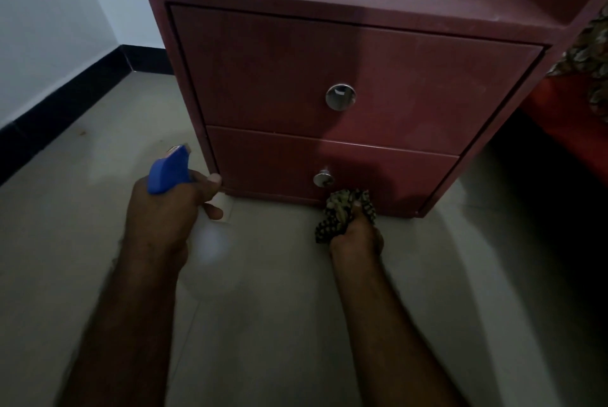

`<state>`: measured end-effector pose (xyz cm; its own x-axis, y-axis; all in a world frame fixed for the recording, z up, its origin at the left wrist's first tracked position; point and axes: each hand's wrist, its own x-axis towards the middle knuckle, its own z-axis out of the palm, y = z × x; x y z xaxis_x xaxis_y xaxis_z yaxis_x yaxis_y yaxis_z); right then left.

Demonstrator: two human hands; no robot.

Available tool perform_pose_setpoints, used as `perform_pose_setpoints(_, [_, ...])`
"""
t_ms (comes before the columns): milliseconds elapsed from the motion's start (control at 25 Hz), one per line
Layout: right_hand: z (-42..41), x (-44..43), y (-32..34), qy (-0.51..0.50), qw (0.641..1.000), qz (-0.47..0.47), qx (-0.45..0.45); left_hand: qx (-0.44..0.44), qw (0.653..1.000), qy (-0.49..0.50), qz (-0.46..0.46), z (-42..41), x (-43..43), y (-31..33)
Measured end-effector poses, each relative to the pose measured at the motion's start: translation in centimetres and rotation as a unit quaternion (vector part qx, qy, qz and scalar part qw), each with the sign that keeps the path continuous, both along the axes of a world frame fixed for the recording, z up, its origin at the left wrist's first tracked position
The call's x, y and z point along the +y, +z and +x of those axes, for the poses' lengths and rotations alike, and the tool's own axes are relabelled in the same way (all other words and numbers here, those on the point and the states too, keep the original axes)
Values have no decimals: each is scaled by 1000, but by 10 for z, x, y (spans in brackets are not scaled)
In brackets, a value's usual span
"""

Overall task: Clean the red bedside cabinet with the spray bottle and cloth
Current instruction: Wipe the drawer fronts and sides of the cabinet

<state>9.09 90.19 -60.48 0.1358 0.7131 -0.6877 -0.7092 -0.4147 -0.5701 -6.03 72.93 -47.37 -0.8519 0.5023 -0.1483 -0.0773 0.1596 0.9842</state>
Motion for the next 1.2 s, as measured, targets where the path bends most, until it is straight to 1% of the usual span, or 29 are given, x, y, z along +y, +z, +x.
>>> perform_pose_setpoints(40, [4, 0, 3, 9, 1000, 8, 10, 2, 1000, 0, -5, 0, 1, -1])
perform_pose_setpoints(120, [12, 0, 3, 59, 996, 29, 55, 0, 1000, -2, -10, 4, 2, -2])
perform_pose_setpoints(200, [20, -1, 5, 81, 995, 32, 40, -2, 1000, -4, -4, 8, 2, -1])
perform_pose_setpoints(280, [30, 0, 7, 59, 996, 32, 50, 2, 1000, -7, 1, 10, 2, 1])
perform_pose_setpoints(440, [62, 10, -4, -22, 999, 37, -1, 2, 1000, -5, -5, 6, 5, -1])
perform_pose_setpoints(560, [75, 14, -11, -34, 999, 25, -33, -5, 1000, -7, -7, 5, 4, -3])
perform_pose_setpoints(720, [49, 7, -18, -10, 998, 24, -56, 6, 1000, -7, 0, 3, 1, -7])
perform_pose_setpoints(880, [9, -7, -28, 8, 998, 52, -34, 5, 1000, 4, 3, -5, -2, -12])
perform_pose_setpoints(1040, [-44, -26, -31, 65, 996, 53, -30, -4, 1000, 14, 3, -14, -6, -15])
perform_pose_setpoints(1120, [-73, -36, -31, 97, 994, 56, -14, -1, 1000, 24, 2, -20, -9, -15])
perform_pose_setpoints(1200, [-98, -49, -27, 126, 991, 44, -7, 0, 999, 38, 9, -26, -13, -15])
